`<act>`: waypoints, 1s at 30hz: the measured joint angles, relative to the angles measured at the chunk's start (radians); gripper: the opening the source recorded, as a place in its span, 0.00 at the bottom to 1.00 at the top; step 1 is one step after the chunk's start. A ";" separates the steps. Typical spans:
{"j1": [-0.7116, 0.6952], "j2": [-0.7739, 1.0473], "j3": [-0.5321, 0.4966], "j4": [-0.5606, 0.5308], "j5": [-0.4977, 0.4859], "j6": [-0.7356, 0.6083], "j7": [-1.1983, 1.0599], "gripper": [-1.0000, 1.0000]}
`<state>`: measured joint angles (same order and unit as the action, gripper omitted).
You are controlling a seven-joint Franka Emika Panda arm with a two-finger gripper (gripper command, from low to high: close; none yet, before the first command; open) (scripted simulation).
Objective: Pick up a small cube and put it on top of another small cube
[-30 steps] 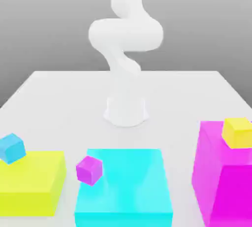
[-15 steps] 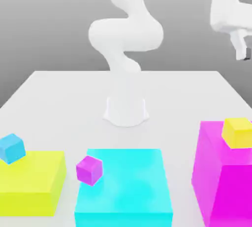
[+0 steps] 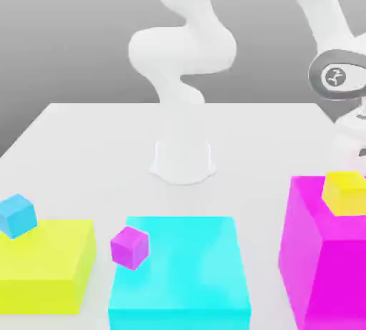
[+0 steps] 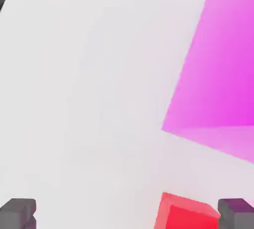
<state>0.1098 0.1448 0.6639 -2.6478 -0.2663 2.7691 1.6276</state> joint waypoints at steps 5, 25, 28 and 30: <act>0.061 0.052 -0.081 -0.038 -0.086 0.072 0.151 0.50; 0.162 0.131 -0.207 -0.014 -0.208 0.128 0.248 0.00; 0.102 0.066 -0.125 -0.035 -0.100 0.089 0.166 0.00; 0.074 0.023 -0.081 -0.050 -0.029 0.063 0.112 0.00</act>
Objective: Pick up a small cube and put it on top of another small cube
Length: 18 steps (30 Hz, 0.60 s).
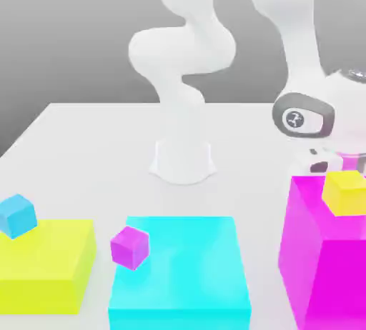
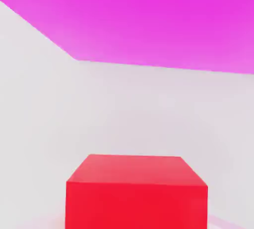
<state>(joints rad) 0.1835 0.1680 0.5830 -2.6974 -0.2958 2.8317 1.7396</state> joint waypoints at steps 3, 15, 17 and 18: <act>-0.023 -0.018 0.030 -0.005 0.036 -0.034 -0.104 0.00; -0.095 0.100 0.288 0.104 0.135 -0.019 -0.502 0.00; -0.109 0.122 0.312 0.134 0.135 -0.014 -0.547 0.00; -0.115 0.134 0.324 0.148 0.134 -0.011 -0.569 0.00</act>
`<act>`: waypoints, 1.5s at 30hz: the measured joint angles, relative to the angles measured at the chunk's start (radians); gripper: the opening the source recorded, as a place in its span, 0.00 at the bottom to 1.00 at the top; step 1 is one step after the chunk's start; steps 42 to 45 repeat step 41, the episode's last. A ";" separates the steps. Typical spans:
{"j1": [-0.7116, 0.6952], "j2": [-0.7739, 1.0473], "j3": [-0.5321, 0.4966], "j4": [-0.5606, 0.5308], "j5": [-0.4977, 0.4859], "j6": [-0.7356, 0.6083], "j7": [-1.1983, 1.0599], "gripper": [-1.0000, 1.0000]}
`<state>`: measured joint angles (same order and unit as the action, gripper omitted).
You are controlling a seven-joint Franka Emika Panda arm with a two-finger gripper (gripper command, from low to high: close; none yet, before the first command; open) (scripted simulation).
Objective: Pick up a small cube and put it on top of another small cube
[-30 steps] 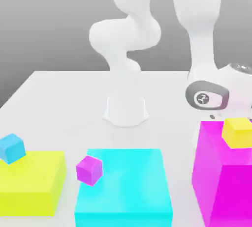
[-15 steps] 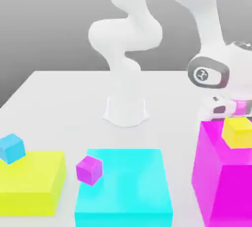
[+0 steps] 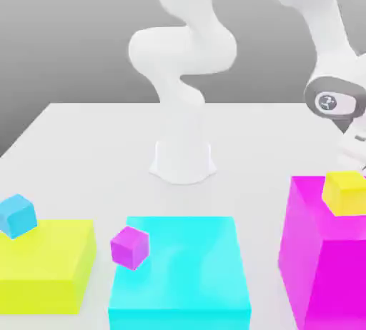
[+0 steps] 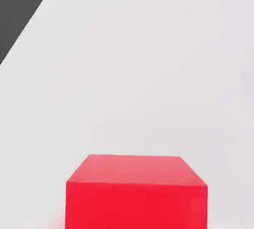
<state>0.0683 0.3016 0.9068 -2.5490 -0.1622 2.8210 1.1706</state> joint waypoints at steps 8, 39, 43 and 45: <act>-0.135 0.035 0.047 0.183 0.027 0.043 -0.113 0.00; -1.037 -0.370 -0.145 -0.128 0.253 -0.195 0.273 1.00; -1.037 -0.370 -0.145 -0.128 0.253 -0.195 0.273 1.00; -1.037 -0.370 -0.145 -0.128 0.253 -0.195 0.273 1.00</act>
